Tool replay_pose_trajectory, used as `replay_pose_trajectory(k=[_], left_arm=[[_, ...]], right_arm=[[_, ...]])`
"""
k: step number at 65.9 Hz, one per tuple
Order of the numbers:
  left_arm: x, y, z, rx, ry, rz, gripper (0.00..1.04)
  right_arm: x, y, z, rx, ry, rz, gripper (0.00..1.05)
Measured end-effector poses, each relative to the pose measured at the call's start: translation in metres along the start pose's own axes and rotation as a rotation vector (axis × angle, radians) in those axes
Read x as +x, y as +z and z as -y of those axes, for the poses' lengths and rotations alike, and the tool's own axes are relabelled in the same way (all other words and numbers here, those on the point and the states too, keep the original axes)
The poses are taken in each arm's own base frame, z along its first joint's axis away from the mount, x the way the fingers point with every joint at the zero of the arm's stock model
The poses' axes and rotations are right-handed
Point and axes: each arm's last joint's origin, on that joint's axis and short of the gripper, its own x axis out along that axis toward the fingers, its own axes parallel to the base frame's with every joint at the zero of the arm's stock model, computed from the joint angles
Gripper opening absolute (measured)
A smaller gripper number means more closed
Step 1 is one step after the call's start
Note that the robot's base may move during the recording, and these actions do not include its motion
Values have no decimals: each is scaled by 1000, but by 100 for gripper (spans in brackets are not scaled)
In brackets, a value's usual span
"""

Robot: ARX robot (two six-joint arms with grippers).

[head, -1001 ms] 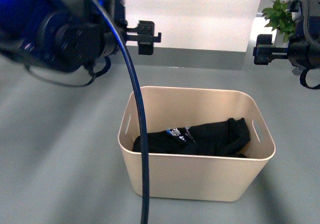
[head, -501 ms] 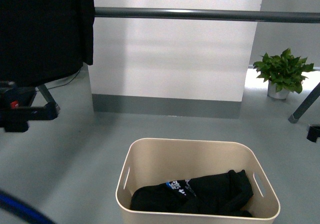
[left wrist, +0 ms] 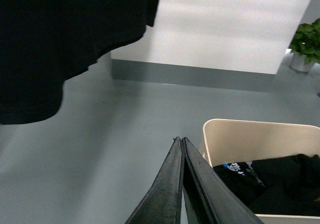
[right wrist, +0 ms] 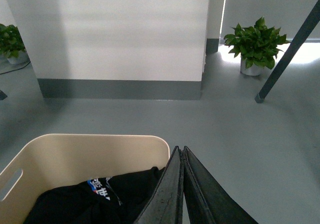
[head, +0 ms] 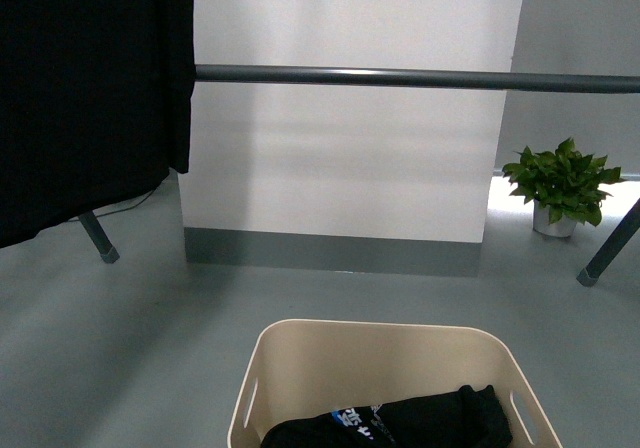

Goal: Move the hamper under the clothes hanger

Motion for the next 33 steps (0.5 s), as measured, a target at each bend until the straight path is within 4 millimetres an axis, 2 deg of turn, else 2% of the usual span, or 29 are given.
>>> replay_pose_trajectory(k=[16, 33], left_arm=[[-24, 0, -2, 0, 7, -1, 4], [-42, 1, -2, 0, 7, 2, 4]], right_arm=[[-25, -1, 0, 0, 0, -4, 2], [-43, 0, 0, 0, 0, -1, 2]])
